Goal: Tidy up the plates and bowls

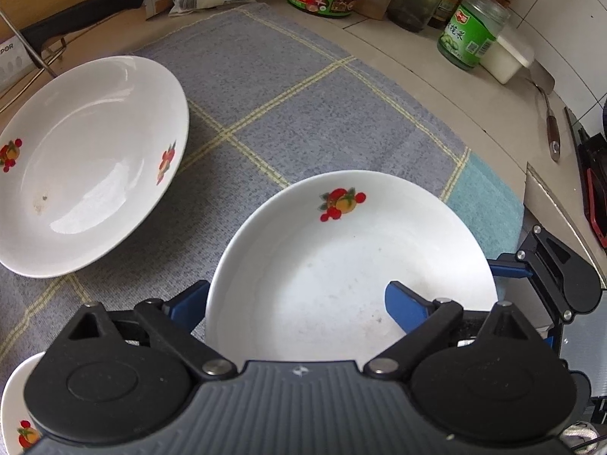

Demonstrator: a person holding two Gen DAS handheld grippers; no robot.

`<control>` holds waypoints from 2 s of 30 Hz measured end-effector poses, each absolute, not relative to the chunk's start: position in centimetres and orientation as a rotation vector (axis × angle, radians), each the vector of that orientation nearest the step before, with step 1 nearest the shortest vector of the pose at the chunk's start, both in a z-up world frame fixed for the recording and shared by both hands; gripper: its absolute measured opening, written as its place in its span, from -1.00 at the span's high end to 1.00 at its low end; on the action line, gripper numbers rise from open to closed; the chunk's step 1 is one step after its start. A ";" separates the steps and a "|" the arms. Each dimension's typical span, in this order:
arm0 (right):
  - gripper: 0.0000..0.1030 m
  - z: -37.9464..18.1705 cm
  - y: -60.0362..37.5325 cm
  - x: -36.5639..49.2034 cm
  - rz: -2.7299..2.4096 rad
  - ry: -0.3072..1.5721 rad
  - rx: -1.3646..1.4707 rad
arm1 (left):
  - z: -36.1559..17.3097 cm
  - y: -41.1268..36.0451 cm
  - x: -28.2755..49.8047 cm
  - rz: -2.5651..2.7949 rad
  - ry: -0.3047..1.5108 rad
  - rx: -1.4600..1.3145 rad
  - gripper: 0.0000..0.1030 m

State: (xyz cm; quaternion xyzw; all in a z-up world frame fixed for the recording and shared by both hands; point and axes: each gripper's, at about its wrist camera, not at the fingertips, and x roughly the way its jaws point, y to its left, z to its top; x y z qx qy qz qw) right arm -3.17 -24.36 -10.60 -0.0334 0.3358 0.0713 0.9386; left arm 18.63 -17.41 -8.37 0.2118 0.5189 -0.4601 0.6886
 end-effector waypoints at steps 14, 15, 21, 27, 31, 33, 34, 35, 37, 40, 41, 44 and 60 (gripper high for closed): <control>-1.00 -10.7 -24.4 -3.0 0.168 0.671 -0.071 | -8.3 -17.6 18.9 -1.059 1.186 0.484 -0.71; -1.00 -10.7 -24.4 -2.9 0.171 0.678 -0.073 | -8.3 -17.6 18.9 -1.059 1.186 0.482 -0.70; -1.00 -10.5 -24.4 -2.1 0.199 0.700 -0.082 | -8.4 -17.5 19.0 -1.065 1.182 0.479 -0.70; -1.00 -10.5 -24.3 -1.8 0.223 0.702 -0.087 | -8.4 -17.3 19.0 -1.071 1.184 0.478 -0.70; -1.00 -10.5 -24.1 -1.5 0.229 0.706 -0.091 | -8.3 -17.3 19.1 -1.071 1.186 0.479 -0.68; -1.00 -10.5 -24.1 -1.5 0.228 0.708 -0.090 | -8.3 -17.3 19.1 -1.071 1.189 0.477 -0.66; -1.00 -10.5 -24.2 -1.5 0.227 0.709 -0.088 | -8.2 -17.3 19.1 -1.073 1.191 0.477 -0.66; -1.00 -10.4 -24.1 -1.5 0.224 0.712 -0.087 | -8.2 -17.2 19.1 -1.077 1.192 0.478 -0.66; -1.00 -10.4 -24.1 -1.4 0.221 0.717 -0.088 | -8.2 -17.3 19.1 -1.080 1.191 0.480 -0.65; -1.00 -10.3 -24.1 -1.3 0.213 0.725 -0.086 | -8.2 -17.3 19.0 -1.085 1.185 0.484 -0.65; -1.00 -10.3 -24.1 -1.2 0.207 0.728 -0.086 | -8.2 -17.2 19.0 -1.088 1.184 0.484 -0.65; -1.00 -10.3 -24.0 -1.1 0.196 0.736 -0.085 | -8.1 -17.3 18.9 -1.093 1.177 0.486 -0.65; -1.00 -9.5 -24.1 -0.8 0.172 0.748 -0.149 | -7.6 -17.7 18.7 -1.103 1.138 0.474 -0.65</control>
